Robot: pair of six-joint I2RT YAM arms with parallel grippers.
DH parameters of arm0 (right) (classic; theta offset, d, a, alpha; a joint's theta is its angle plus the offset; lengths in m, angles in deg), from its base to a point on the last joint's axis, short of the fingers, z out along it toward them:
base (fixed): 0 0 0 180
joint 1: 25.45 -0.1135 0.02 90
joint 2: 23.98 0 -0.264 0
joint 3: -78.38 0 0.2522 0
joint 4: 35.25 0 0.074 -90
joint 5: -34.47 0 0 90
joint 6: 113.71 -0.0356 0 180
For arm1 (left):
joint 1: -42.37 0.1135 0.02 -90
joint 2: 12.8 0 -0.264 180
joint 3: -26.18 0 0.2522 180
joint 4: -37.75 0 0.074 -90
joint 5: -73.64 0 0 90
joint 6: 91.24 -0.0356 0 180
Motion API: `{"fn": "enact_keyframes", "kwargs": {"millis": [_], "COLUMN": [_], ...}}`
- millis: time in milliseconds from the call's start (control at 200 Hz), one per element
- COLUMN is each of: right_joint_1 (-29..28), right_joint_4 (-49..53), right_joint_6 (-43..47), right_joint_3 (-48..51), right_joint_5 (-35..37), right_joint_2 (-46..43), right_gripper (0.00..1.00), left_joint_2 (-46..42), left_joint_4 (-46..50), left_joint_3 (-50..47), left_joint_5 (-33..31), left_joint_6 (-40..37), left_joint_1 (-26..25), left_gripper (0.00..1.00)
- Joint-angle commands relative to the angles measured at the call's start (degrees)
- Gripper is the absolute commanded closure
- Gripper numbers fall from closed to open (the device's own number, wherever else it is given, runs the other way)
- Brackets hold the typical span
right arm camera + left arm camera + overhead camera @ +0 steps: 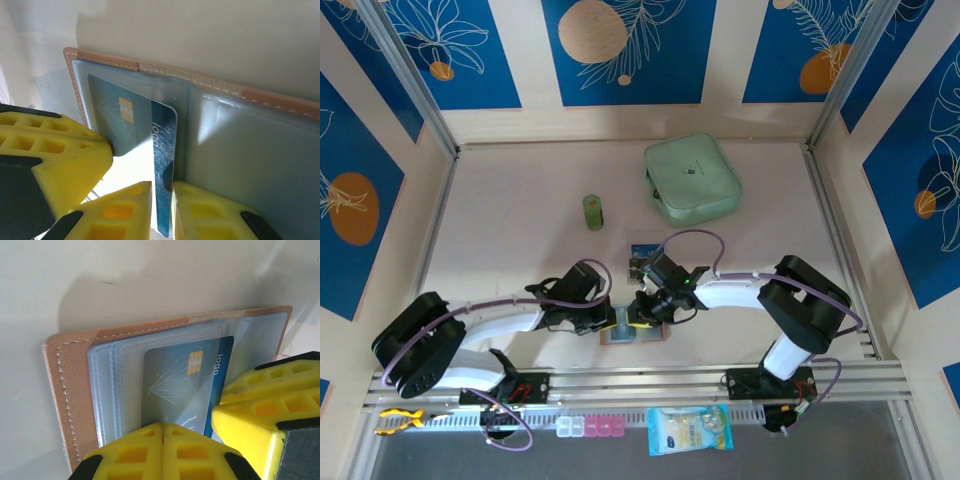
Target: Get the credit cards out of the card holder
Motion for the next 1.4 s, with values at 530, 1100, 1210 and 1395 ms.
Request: {"fn": "enact_keyframes", "kwargs": {"millis": [530,1100,1210,1395], "right_joint_1": [0.83,1.23,1.15,0.93], "right_joint_4": [-1.28,-2.14,-2.68,-3.95], "right_joint_6": [-0.57,-0.45,-0.55,-0.81], "right_joint_3": [2.25,2.92,2.66,2.33], "right_joint_5": [-1.0,-2.37,-2.56,-3.1], "right_joint_2": [-1.72,-3.19,-2.6,-1.63], "right_gripper": [0.91,0.84,0.82,0.82], "left_joint_2": [-0.54,-6.05,-3.82,-1.94], "left_joint_4": [2.2,8.9,7.71,8.62], "left_joint_3": [-0.48,1.37,0.93,1.09], "left_joint_5": [-1.06,-4.76,-3.83,-4.27], "left_joint_6": [-0.81,-2.37,-2.41,-2.65], "left_joint_1": [-0.41,-0.41,-0.41,-0.4], "left_gripper": [0.98,0.92,0.96,0.99]}}
